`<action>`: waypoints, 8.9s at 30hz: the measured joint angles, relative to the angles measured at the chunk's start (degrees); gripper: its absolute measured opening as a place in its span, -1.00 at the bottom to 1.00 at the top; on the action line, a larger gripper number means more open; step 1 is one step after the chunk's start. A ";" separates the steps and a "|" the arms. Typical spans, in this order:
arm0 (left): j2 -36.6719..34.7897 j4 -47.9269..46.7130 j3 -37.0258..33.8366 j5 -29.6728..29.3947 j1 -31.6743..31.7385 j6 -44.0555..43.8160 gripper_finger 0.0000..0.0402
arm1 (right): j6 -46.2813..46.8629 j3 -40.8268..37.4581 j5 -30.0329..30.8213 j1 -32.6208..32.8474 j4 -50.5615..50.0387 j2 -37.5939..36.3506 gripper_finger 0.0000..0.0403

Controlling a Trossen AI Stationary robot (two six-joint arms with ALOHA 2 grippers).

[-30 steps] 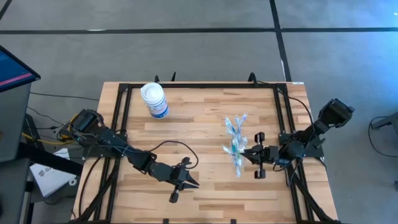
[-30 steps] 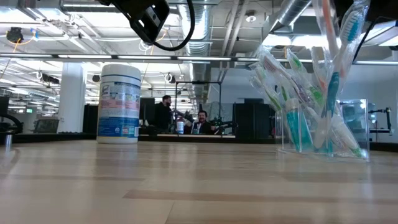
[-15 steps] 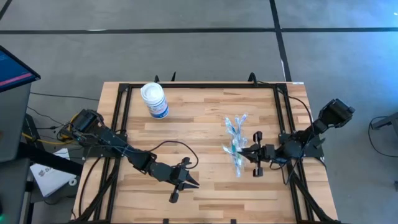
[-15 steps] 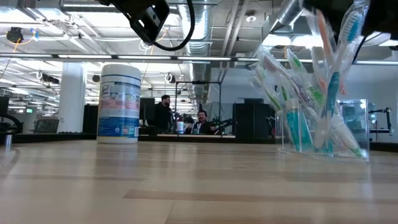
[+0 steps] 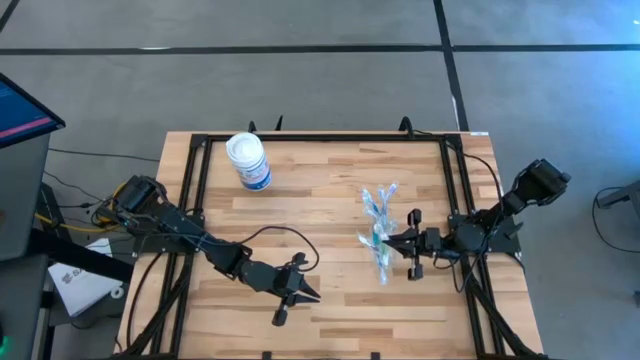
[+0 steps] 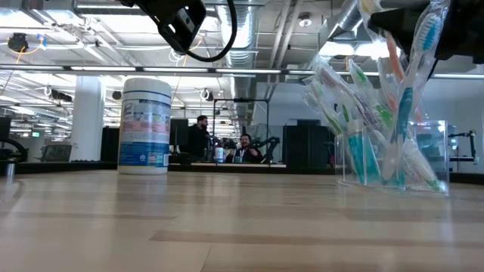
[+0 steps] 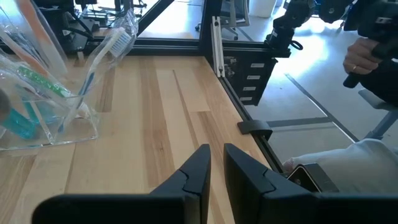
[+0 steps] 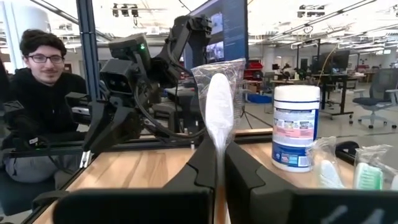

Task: Pick & Place toothbrushing station
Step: Put the orange toothbrush into the transparent organizer, then return to Home Position

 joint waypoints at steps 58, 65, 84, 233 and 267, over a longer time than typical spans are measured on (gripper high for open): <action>0.00 -0.17 0.00 -0.02 0.02 -0.02 -0.81 | 14.97 0.39 -0.76 -0.89 2.80 16.28 -0.72; 0.00 -0.16 0.00 -0.01 0.00 -0.02 -0.81 | 14.98 0.39 -0.76 -0.89 3.13 16.28 -0.65; 0.01 -0.17 0.00 0.00 0.00 -0.03 -0.81 | 14.89 0.39 -0.75 -0.89 3.65 16.28 -0.32; -67.59 -4.32 -39.85 -11.82 16.55 7.37 -0.81 | 5.07 5.31 -0.77 -17.17 -95.28 -77.96 -0.49; -92.17 -30.20 -41.59 -9.00 21.20 5.97 -0.97 | 0.80 -2.69 -6.54 -29.21 -82.41 -77.99 -0.49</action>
